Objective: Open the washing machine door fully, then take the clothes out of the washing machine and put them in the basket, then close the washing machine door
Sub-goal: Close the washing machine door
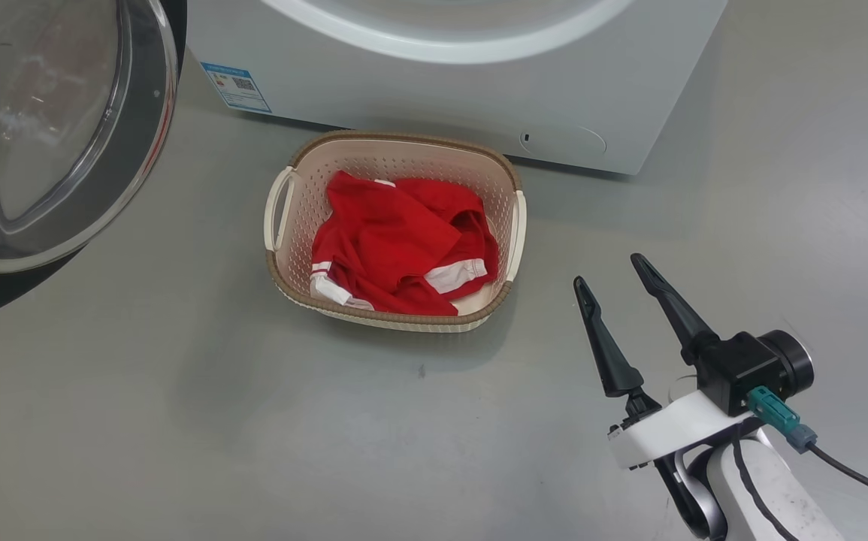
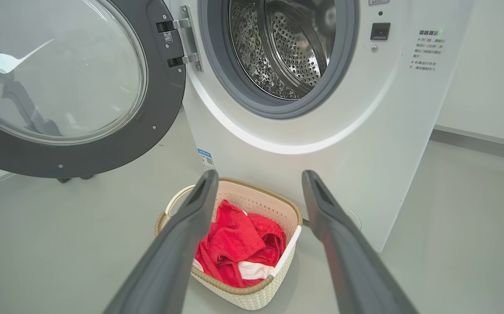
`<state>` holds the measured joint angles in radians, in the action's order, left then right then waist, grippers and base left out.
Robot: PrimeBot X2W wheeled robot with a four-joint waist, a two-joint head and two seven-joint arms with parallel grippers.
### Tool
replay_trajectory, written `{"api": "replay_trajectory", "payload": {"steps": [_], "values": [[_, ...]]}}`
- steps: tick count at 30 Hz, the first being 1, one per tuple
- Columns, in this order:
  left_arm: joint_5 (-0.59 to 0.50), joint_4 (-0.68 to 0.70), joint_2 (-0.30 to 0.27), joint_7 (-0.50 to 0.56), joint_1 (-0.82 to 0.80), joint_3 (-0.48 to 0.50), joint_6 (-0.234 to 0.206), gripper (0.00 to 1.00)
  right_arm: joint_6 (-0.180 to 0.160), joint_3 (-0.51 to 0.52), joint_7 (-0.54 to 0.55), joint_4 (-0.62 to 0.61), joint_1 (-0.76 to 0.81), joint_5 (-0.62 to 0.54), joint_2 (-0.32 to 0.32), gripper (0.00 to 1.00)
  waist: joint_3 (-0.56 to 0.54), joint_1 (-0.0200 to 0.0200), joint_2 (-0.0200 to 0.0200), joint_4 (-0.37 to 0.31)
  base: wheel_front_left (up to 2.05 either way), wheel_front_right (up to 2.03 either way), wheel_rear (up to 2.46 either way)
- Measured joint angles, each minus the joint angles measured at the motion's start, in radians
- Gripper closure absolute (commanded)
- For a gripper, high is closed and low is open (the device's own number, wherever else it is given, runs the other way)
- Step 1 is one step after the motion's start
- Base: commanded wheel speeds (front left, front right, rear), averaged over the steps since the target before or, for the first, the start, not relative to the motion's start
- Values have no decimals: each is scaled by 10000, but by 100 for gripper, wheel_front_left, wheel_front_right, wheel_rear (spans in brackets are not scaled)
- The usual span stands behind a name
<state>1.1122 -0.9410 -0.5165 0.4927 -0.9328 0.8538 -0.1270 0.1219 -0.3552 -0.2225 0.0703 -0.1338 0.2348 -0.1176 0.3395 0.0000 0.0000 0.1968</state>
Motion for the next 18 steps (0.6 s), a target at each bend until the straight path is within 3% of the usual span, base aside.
{"api": "replay_trajectory", "payload": {"steps": [18], "values": [[-10,-337,-245,1674,-209,-629,2,100,0,4,-35,42,-16,2,-29,0,-77,0,0,99,0,0,0]]}}
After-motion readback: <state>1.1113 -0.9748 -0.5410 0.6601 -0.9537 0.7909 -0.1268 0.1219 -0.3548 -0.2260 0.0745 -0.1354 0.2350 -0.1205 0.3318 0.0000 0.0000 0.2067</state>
